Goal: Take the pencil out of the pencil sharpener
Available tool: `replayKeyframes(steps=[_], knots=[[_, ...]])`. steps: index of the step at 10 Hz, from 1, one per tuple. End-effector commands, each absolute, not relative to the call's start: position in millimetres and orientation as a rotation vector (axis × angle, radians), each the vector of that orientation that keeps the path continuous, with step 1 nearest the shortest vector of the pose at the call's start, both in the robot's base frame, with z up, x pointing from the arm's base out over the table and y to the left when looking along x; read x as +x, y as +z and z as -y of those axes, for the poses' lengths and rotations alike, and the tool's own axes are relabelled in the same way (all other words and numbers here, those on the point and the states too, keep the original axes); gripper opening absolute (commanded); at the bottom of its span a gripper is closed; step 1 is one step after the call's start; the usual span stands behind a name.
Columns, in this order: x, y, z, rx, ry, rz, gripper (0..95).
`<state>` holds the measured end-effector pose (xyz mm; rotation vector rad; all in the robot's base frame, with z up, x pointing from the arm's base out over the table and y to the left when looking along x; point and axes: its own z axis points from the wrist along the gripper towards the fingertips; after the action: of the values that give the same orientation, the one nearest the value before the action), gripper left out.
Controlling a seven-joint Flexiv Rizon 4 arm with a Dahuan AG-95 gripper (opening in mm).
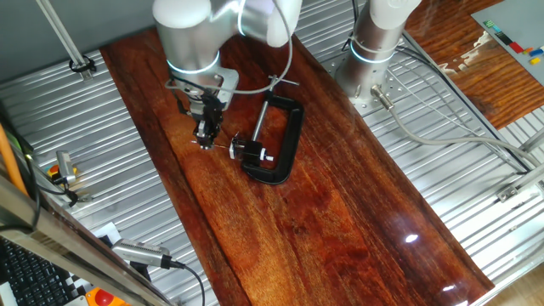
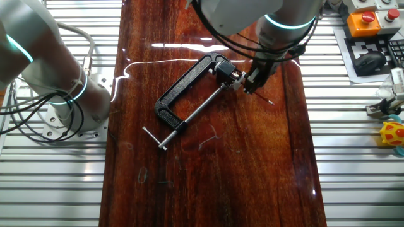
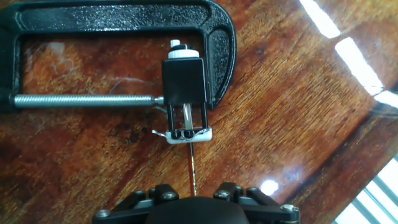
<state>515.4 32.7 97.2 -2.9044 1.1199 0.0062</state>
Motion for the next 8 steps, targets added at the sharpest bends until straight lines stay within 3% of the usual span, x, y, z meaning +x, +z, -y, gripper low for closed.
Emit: replayKeyframes(steps=[1, 8], knots=[[517.5, 92.1, -31.7, -2.935, -0.056, -1.120, 38.0], [531.4, 76.5, -30.0, -2.950, -0.065, -1.090, 38.0]])
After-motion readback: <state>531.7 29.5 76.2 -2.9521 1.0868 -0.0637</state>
